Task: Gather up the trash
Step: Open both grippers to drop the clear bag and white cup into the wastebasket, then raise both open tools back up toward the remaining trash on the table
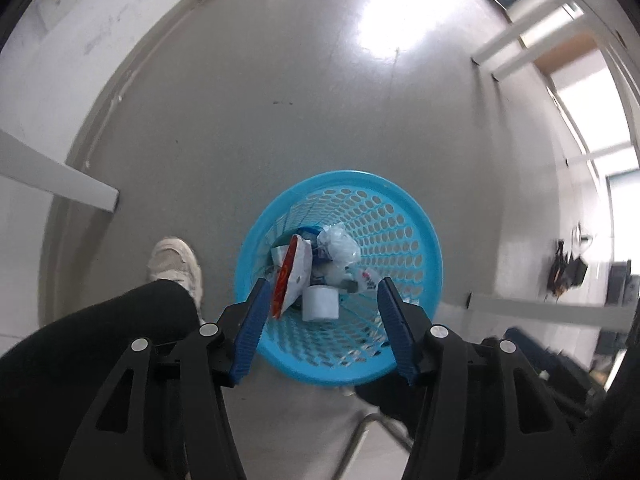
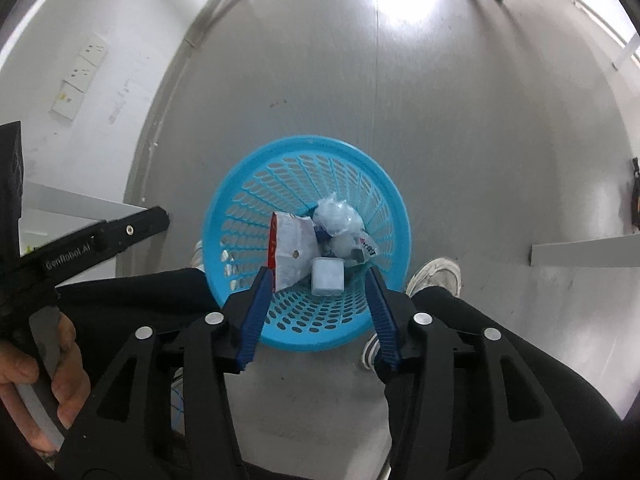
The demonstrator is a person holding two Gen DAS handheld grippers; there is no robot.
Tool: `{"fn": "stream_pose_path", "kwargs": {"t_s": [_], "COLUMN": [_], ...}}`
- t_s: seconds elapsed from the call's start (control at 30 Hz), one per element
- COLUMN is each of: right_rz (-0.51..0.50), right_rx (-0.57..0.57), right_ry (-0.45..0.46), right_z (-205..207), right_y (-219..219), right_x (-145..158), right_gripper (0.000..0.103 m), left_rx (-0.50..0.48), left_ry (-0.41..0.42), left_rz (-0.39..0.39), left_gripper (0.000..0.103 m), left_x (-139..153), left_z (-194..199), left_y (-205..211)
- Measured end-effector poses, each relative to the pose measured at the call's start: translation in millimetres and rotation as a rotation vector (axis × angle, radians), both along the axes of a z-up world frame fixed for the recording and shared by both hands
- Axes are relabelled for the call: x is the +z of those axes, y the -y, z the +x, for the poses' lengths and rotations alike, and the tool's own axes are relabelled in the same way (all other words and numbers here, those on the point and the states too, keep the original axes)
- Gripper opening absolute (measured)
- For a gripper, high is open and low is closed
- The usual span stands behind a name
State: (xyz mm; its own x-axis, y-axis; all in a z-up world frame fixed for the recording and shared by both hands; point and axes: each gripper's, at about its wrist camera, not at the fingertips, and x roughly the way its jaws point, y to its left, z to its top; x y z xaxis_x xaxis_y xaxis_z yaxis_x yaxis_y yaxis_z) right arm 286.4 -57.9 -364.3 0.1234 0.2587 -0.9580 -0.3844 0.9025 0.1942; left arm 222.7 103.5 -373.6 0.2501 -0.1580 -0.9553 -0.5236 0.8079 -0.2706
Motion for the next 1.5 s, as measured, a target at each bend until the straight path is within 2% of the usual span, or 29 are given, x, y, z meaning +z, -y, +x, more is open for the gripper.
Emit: {"fn": "stream_pose_path", "kwargs": {"t_s": [0.07, 0.2, 0.37, 0.47, 0.53, 0.57, 0.63, 0.73, 0.93, 1.07, 1.27, 1.37, 1.5], "right_rz": [0.010, 0.030, 0.027, 0.053, 0.059, 0.062, 0.068, 0.084, 0.158, 0.200, 0.293, 0.330, 0.331], "right_rx": [0.009, 0.051, 0.032, 0.034, 0.044, 0.051, 0.067, 0.076, 0.069, 0.078, 0.095, 0.071, 0.054], "right_ry": [0.036, 0.107, 0.132, 0.160, 0.193, 0.209, 0.235, 0.272, 0.347, 0.409, 0.506, 0.556, 0.624], "right_z": [-12.0, -38.0, -61.3, -75.2, -84.8, -89.7, -98.8, -112.5, -138.4, -157.2, -176.6, -176.3, -172.4], "right_y": [3.4, 9.4, 28.6, 41.1, 47.0, 49.0, 52.6, 60.8, 81.2, 96.2, 105.6, 113.0, 117.9], "right_x": [13.3, 39.8, 61.9, 77.4, 90.0, 96.4, 107.6, 124.7, 163.6, 192.6, 246.1, 273.0, 301.4], "right_gripper": [0.049, 0.056, 0.059, 0.063, 0.064, 0.065, 0.068, 0.072, 0.084, 0.090, 0.094, 0.094, 0.094], "left_rx": [-0.055, -0.139, -0.211, -0.230, -0.254, -0.266, -0.271, -0.291, -0.321, -0.314, -0.328, -0.300, -0.287], "left_ry": [0.016, 0.042, 0.094, 0.128, 0.165, 0.192, 0.251, 0.322, 0.435, 0.564, 0.646, 0.673, 0.713], "left_rz": [0.013, 0.074, 0.146, 0.159, 0.113, 0.117, 0.172, 0.190, 0.231, 0.250, 0.251, 0.290, 0.304], "left_gripper": [0.062, 0.063, 0.068, 0.071, 0.071, 0.071, 0.074, 0.082, 0.093, 0.097, 0.097, 0.097, 0.097], "left_x": [9.2, 28.8, 62.7, 82.2, 95.1, 106.6, 130.4, 158.4, 189.0, 218.4, 259.0, 278.1, 302.9], "left_z": [-6.0, -21.6, -44.0, -61.7, -72.1, -78.0, -88.7, -104.7, -139.2, -159.8, -173.0, -175.1, -173.6], "left_y": [8.4, 22.8, 36.3, 41.0, 44.5, 47.2, 53.0, 61.3, 68.1, 69.1, 76.1, 74.4, 70.0]}}
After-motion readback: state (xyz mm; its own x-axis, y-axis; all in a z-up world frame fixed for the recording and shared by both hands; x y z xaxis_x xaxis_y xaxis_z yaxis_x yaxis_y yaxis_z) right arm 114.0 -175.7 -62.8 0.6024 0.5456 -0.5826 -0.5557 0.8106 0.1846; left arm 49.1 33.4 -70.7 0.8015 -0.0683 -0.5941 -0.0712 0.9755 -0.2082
